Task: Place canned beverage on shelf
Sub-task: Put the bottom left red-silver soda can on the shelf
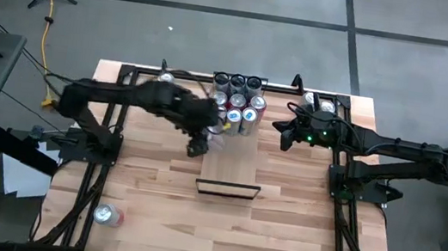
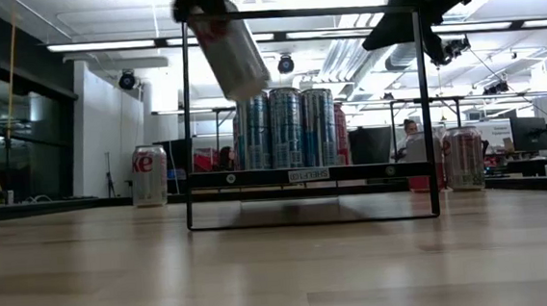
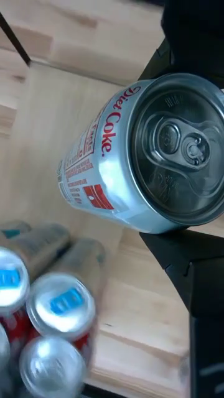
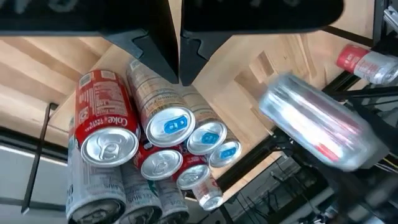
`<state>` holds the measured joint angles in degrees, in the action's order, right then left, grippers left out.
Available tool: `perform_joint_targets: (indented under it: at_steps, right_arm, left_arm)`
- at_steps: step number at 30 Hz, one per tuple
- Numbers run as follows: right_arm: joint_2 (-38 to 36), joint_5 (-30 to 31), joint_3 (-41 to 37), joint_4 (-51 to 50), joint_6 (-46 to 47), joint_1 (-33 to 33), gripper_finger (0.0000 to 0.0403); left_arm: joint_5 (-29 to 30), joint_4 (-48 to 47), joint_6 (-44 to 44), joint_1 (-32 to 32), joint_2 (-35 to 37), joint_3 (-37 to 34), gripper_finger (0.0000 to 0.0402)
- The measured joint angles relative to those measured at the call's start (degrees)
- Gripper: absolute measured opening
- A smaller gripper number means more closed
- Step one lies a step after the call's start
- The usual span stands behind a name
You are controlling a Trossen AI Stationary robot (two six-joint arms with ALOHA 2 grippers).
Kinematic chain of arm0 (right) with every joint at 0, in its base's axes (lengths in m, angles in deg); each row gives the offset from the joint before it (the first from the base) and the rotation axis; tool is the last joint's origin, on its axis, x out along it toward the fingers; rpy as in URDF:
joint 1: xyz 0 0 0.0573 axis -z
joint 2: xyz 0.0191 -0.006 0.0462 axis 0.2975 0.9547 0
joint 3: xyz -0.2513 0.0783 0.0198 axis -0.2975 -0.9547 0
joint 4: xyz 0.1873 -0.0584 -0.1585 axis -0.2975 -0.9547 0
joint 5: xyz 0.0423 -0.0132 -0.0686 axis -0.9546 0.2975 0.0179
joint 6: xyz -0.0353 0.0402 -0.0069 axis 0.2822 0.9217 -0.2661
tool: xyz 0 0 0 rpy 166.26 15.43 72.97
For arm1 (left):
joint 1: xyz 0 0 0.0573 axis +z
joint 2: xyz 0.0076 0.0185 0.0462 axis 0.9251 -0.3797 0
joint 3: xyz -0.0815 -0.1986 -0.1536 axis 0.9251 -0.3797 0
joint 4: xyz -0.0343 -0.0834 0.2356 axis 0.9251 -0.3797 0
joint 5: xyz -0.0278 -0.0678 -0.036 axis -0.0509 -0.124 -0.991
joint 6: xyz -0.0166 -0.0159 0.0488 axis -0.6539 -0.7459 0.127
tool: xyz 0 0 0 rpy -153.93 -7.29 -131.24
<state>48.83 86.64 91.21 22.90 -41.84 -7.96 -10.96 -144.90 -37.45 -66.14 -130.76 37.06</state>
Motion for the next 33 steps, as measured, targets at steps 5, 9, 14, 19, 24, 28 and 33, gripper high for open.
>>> perform_joint_targets:
  at_steps: [5,9,14,19,24,28,33]
  right_arm:
    - [-0.96,0.0,0.0,-0.26,-1.97,0.0,0.0]
    - [-1.17,0.0,0.0,-0.22,-3.84,0.0,0.0]
    - [-1.17,1.11,0.0,-0.31,-5.78,0.0,0.0]
    - [-1.17,2.76,0.0,-0.51,-5.82,0.0,0.0]
    - [-1.17,2.82,0.0,-0.64,-5.13,0.0,0.0]
    - [-1.17,2.82,0.0,-0.64,-4.91,0.0,0.0]
    - [-1.17,2.82,0.0,-0.64,-4.91,0.0,0.0]
  left_arm:
    - [-1.21,-1.58,2.71,-0.02,-7.94,4.08,0.0217]
    - [-2.22,-2.12,4.03,-0.02,-12.46,4.79,0.0217]
    - [-2.17,-2.36,4.62,0.25,-16.44,4.88,0.0232]
    - [-2.09,-2.36,5.13,0.74,-17.91,5.03,0.0233]
    - [-2.1,-2.27,5.29,0.83,-18.1,5.06,0.024]
    - [-2.1,-1.97,6.04,0.85,-18.1,5.03,0.0253]
    - [-2.05,-2.1,6.98,0.85,-18.1,4.99,0.026]
